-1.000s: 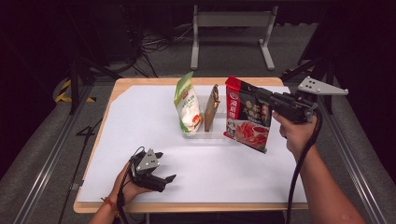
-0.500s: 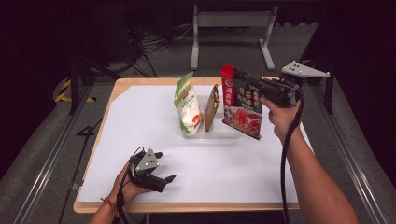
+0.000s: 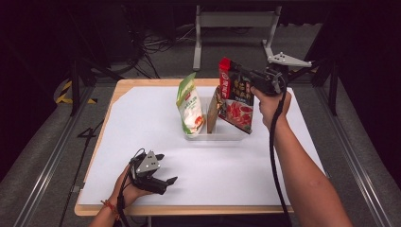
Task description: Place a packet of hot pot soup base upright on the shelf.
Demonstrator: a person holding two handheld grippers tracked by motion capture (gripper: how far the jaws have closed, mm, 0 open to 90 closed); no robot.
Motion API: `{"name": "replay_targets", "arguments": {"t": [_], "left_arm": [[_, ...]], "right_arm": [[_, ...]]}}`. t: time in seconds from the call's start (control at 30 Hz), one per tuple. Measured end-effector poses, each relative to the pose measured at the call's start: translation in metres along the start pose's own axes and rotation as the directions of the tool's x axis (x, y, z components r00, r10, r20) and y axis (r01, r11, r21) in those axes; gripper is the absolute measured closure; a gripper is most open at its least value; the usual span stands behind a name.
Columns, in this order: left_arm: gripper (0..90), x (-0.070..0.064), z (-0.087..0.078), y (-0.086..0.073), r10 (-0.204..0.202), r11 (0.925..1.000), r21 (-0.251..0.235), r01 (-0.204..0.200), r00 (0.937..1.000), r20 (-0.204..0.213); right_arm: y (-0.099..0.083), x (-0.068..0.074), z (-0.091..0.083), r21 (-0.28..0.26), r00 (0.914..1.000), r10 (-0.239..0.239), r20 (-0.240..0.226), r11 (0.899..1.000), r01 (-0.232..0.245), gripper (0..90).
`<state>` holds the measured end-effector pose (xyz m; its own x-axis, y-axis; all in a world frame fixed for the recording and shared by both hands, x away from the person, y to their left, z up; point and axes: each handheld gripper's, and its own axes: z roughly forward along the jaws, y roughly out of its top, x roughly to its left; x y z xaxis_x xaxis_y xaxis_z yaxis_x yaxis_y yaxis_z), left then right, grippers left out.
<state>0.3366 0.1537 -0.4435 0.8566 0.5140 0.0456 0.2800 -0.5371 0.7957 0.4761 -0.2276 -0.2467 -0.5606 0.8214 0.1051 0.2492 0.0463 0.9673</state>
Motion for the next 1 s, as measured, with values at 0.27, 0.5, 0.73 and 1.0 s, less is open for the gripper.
{"name": "replay_targets", "arguments": {"t": [0.27,0.5,0.73,1.0], "left_arm": [[9.8,0.000,-0.001,-0.001,0.004,1.0000,-0.006,-0.004,1.0000,0.007],[9.8,0.000,-0.001,-0.001,0.009,1.0000,-0.002,-0.009,0.9999,0.008],[9.8,-0.001,0.000,0.000,0.010,1.0000,0.002,-0.010,0.9999,0.007],[9.8,0.000,0.001,0.000,0.010,0.9999,0.007,-0.010,0.9999,0.007]], "right_arm": [[-0.010,0.003,0.021,-0.007,1.0000,-0.008,-0.001,1.000,0.008,88.6],[-0.029,0.001,0.026,-0.025,0.9998,-0.009,-0.016,1.000,0.008,88.5],[-0.044,0.002,0.025,-0.030,0.9985,-0.017,-0.052,0.999,0.016,88.1],[-0.051,0.003,0.019,-0.032,0.9971,-0.028,-0.071,0.999,0.026,87.6]]}}
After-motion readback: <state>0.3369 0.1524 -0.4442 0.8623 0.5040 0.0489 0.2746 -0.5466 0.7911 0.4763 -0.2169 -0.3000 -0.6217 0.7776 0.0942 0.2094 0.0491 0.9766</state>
